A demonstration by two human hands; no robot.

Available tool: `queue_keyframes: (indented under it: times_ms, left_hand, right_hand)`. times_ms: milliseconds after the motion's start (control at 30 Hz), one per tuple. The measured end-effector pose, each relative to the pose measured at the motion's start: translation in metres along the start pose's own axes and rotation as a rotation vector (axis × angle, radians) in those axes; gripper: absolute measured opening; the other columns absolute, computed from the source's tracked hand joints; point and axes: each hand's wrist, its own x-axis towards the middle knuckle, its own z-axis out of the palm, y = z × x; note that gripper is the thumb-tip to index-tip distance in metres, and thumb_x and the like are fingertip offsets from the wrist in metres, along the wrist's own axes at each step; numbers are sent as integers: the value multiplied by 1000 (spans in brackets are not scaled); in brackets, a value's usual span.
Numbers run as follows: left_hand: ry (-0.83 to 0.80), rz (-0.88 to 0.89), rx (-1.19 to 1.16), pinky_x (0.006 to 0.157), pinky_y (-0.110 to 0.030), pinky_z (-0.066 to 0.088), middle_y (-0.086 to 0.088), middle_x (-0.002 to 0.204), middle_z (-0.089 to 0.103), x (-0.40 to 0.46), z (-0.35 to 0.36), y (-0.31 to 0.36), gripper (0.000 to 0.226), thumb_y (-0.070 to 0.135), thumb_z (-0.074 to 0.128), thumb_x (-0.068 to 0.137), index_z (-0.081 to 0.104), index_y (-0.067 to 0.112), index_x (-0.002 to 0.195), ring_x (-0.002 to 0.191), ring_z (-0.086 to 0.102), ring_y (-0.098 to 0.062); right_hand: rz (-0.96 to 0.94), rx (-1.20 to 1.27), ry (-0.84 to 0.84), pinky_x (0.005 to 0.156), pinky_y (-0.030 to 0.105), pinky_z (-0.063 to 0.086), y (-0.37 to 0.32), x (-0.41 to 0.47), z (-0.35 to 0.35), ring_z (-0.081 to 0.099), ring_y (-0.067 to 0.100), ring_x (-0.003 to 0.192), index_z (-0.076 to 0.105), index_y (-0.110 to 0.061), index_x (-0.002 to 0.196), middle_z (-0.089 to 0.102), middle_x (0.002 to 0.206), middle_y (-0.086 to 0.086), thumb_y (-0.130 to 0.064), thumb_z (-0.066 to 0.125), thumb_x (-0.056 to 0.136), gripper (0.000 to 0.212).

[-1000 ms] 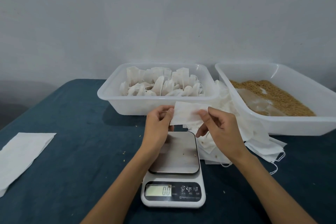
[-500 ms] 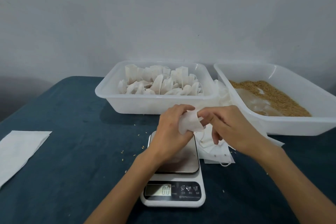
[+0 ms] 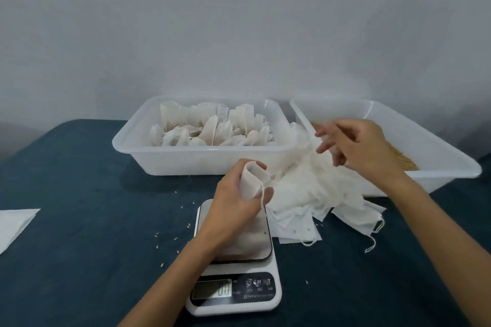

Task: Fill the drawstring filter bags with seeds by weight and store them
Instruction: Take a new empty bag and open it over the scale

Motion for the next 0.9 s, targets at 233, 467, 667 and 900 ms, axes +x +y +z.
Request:
queue_keyframes:
  times_ms: [233, 467, 667, 900]
  left_hand:
    - [-5, -28, -125, 85, -43, 56, -3, 98, 71, 3, -1, -5, 31, 31, 81, 79, 66, 27, 106, 92, 68, -25]
    - [6, -36, -136, 83, -41, 56, -4, 92, 71, 6, -1, -6, 33, 26, 81, 77, 66, 23, 106, 85, 67, -19]
    - [15, -44, -128, 79, -33, 55, 1, 90, 72, 6, -2, -12, 33, 30, 81, 77, 66, 27, 106, 83, 68, -15]
    - [27, -39, -125, 71, -20, 55, 1, 89, 72, 7, -2, -13, 30, 30, 81, 77, 67, 27, 104, 80, 68, -13]
  right_hand:
    - [522, -812, -287, 95, 41, 50, 120, 57, -65, 62, 32, 112, 59, -4, 128, 64, 128, 15, -31, 79, 87, 53]
    - [532, -972, -502, 65, 32, 48, 145, 70, -59, 60, 20, 74, 70, -8, 85, 70, 90, 8, -21, 76, 84, 14]
    - [495, -971, -323, 58, 30, 41, 165, 78, -81, 55, 18, 71, 52, -16, 82, 62, 88, 7, -19, 71, 87, 20]
    - [586, -1070, -228, 72, 37, 52, 183, 78, -112, 57, 21, 79, 55, -13, 104, 59, 89, 4, -25, 75, 84, 30]
